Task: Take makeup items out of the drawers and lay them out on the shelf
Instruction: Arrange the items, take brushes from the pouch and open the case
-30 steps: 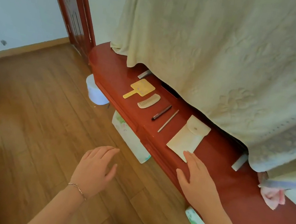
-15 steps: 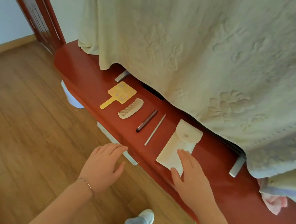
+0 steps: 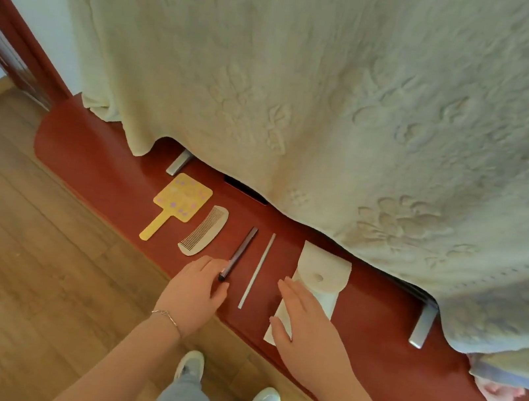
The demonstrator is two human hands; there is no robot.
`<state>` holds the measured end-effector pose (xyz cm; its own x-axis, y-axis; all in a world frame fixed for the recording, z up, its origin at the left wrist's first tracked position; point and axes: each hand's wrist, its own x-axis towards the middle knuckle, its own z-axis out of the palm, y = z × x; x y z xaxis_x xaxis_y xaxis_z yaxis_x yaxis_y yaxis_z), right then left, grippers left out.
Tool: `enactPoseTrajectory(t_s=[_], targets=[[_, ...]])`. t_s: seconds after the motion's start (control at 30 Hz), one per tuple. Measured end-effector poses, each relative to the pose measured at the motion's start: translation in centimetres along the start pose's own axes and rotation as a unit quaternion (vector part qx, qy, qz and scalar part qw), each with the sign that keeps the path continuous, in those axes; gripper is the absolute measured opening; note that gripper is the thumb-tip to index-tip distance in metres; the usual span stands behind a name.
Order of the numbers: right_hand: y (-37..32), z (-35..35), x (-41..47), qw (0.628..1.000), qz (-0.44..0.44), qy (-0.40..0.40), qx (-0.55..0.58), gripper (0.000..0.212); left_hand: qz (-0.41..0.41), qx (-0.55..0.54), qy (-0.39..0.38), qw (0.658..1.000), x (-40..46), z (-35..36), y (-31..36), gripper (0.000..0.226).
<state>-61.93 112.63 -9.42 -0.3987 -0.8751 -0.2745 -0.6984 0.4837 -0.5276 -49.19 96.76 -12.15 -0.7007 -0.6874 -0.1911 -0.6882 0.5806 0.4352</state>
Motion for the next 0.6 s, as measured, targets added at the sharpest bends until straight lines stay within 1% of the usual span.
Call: enactPoseTrajectory(t_s=[0.17, 0.33, 0.47, 0.6], targets=[[-1.3, 0.8, 1.5, 0.999, 0.046, -0.003, 0.014, 0.057, 0.002, 0.001, -0.022, 1.000, 4.2, 0.3, -0.2, 0.036], [-3.3, 1.1, 3.3, 0.992, 0.119, 0.021, 0.038, 0.057, 0.042, 0.048, -0.093, 0.994, 7.3, 0.1, -0.3, 0.039], [-4.9, 1.5, 4.9, 0.987, 0.154, 0.029, 0.039, 0.057, 0.056, 0.080, -0.143, 0.985, 8.8, 0.0, -0.7, 0.038], [-6.2, 1.6, 6.3, 0.981, 0.185, 0.038, 0.039, 0.057, 0.090, 0.113, -0.164, 0.976, 9.5, 0.1, -0.9, 0.035]])
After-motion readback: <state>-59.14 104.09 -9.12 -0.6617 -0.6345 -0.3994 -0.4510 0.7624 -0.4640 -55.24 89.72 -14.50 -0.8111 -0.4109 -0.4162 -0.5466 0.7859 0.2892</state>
